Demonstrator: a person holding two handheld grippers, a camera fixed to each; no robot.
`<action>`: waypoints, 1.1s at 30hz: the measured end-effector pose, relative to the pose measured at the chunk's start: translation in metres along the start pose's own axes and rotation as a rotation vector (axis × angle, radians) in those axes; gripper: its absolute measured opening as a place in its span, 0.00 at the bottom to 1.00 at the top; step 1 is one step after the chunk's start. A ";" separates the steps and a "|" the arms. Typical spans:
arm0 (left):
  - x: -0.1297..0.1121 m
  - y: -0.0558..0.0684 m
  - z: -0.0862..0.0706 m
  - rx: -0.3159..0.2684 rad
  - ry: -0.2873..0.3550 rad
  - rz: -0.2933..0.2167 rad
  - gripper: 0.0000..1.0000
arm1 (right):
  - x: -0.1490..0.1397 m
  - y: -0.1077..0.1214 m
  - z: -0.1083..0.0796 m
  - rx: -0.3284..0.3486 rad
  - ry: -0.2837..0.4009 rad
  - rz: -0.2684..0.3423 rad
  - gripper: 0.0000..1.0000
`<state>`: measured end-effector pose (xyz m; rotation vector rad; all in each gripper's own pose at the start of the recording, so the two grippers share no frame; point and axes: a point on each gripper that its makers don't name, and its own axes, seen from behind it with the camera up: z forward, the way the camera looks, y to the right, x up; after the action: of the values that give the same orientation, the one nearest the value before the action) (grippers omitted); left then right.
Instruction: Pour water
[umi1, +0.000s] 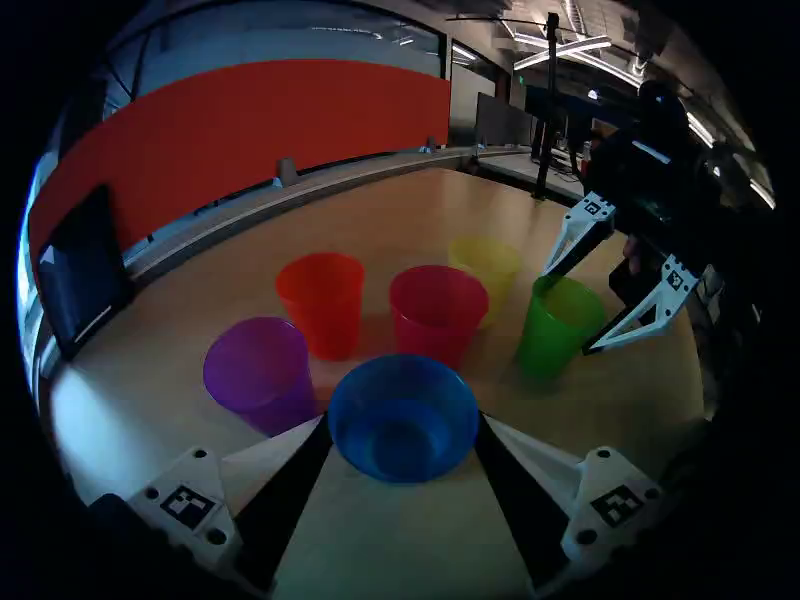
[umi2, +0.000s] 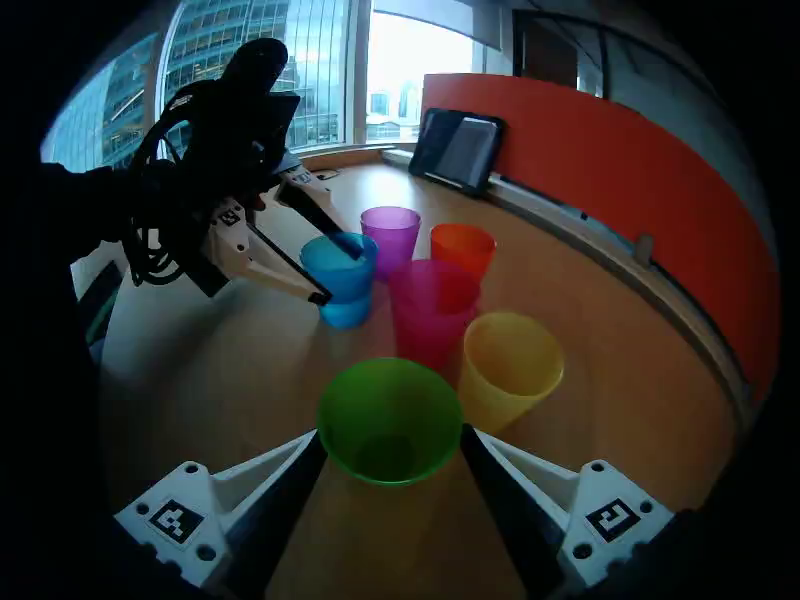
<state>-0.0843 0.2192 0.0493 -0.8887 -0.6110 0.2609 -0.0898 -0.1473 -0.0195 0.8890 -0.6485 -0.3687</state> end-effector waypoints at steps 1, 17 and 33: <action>0.000 0.000 0.000 -0.001 -0.001 -0.001 0.98 | 0.000 0.000 0.001 0.000 0.000 0.001 1.00; -0.001 0.000 0.001 0.003 -0.013 0.010 0.97 | 0.004 0.003 0.002 0.002 0.009 0.011 1.00; 0.000 0.000 0.002 0.001 -0.013 0.011 0.88 | 0.005 0.003 0.006 0.000 0.012 0.011 1.00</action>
<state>-0.0855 0.2204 0.0502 -0.8904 -0.6175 0.2771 -0.0898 -0.1522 -0.0119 0.8864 -0.6424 -0.3533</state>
